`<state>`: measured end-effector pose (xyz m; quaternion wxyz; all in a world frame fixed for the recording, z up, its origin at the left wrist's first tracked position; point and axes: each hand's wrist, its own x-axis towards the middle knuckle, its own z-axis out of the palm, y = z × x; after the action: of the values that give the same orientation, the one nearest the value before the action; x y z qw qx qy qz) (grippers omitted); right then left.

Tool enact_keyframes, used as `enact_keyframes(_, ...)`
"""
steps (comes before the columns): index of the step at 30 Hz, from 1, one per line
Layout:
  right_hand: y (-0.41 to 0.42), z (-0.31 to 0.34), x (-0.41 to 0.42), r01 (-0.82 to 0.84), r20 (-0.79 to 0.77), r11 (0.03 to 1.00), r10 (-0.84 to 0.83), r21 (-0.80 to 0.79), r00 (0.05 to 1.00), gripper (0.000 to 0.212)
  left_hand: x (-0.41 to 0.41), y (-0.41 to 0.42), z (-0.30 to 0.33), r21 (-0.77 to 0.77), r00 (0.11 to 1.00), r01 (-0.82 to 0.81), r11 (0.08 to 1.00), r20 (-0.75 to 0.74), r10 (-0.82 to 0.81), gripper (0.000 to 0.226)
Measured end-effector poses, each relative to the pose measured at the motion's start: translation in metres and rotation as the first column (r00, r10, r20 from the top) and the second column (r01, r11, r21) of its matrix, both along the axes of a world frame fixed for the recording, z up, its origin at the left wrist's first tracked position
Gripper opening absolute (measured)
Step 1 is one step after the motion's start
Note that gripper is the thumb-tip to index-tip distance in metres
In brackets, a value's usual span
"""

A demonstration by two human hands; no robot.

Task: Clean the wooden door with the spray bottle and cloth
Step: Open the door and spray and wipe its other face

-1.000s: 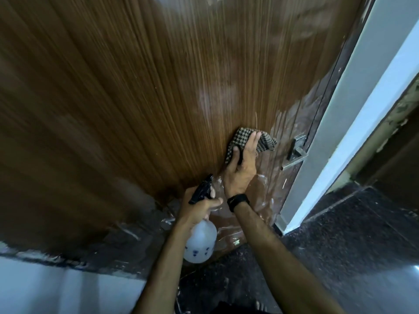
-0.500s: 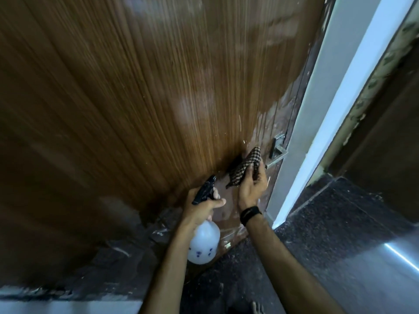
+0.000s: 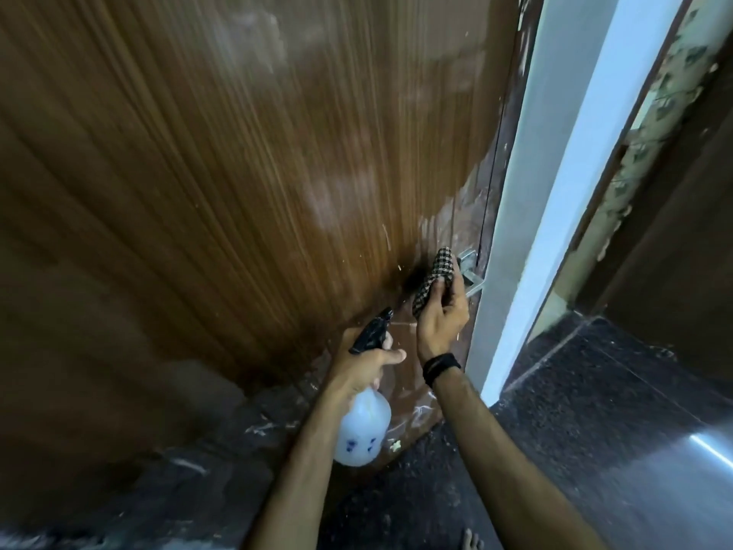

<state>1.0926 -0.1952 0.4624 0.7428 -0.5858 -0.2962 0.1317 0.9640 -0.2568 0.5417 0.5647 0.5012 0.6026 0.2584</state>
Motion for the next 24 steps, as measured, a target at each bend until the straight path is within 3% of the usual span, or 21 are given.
enact_keyframes(8, 0.047, 0.014, -0.01, -0.104, 0.147, 0.987, 0.086, 0.119, 0.985, 0.048, 0.021, 0.016, 0.02, 0.103, 0.999, -0.037, 0.994, -0.033, 0.041, 0.026)
enact_keyframes(14, 0.056, -0.011, -0.029, -0.083, -0.025, 0.989, 0.086, 0.126, 0.996, 0.072, 0.022, 0.019, 0.022, 0.12, 0.996, -0.075, 0.99, -0.046, 0.081, 0.026)
enact_keyframes(20, 0.075, 0.036, -0.002, -0.031, -0.114, 0.99, 0.047, 0.139, 0.992, 0.068, 0.024, 0.024, 0.021, 0.109, 0.992, -0.104, 0.989, -0.055, 0.111, 0.023)
enact_keyframes(24, 0.093, 0.07, 0.024, 0.021, 0.014, 0.991, -0.023, 0.132, 1.0, 0.07, 0.026, 0.033, 0.025, 0.133, 0.992, -0.103, 0.986, -0.053, 0.111, 0.029)
